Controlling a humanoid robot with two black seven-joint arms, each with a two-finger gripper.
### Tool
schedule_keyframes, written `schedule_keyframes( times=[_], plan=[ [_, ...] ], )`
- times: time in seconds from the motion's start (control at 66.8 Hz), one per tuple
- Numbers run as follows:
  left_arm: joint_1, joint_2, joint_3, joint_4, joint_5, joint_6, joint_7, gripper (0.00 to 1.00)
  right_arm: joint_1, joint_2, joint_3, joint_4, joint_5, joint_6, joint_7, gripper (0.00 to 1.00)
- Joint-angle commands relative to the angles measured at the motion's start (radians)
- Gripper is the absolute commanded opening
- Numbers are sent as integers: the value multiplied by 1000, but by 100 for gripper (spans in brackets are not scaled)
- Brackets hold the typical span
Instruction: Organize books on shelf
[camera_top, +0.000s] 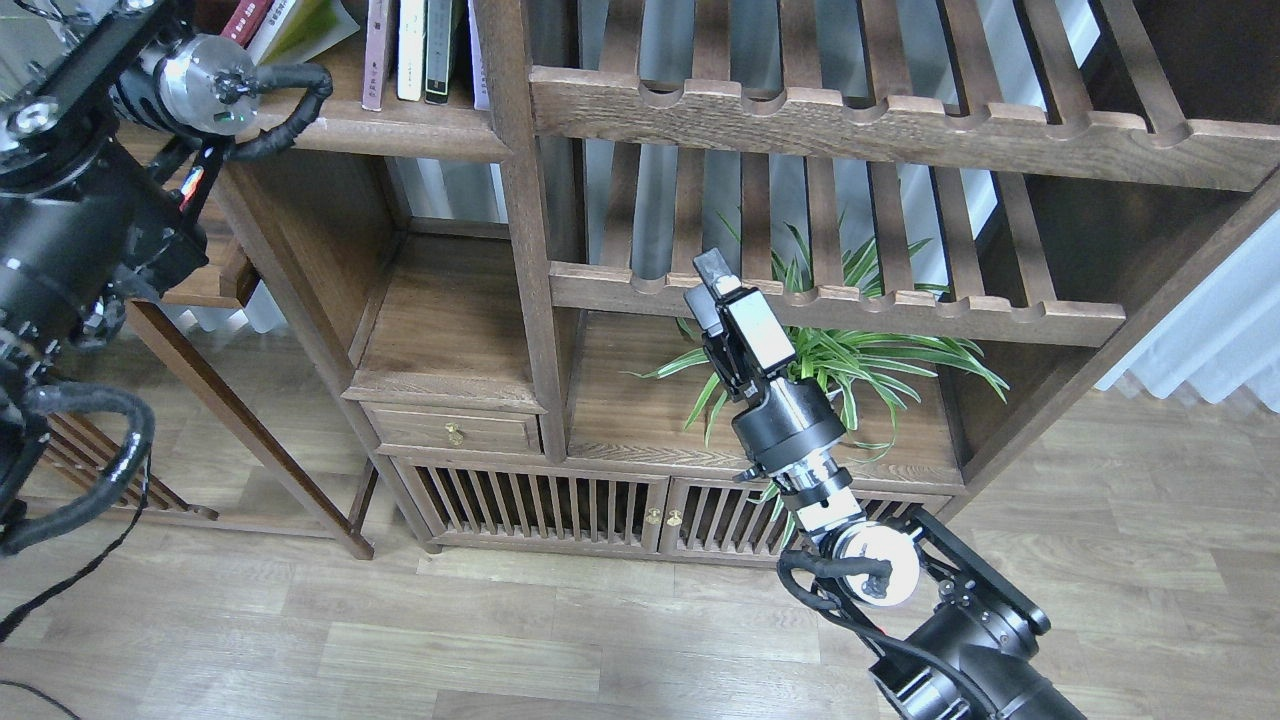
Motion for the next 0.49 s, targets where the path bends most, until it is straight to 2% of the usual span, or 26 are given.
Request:
schedule_keyframes(
  times=[0.0,0.374,0.404,0.419,0.479],
  plan=[
    [26,0,-73,-77,-5,-2,0,40,2,-4,-1,16,-2,0,-2,90],
    [101,-7,-111,-317,-87,-13,0,41,36,-10,1,32,-2,0,-8,90],
    [103,-9,-110,-329,-91,-13,0,43,39,-10,1,32,-2,0,-8,90],
    [110,-20,-105,-341,-97,-21,0,49,41,-9,1,32,0,0,-8,90],
    [126,-40,-104,-347,-98,-36,0,53,39,-10,-1,32,-2,0,-8,90]
  ],
)
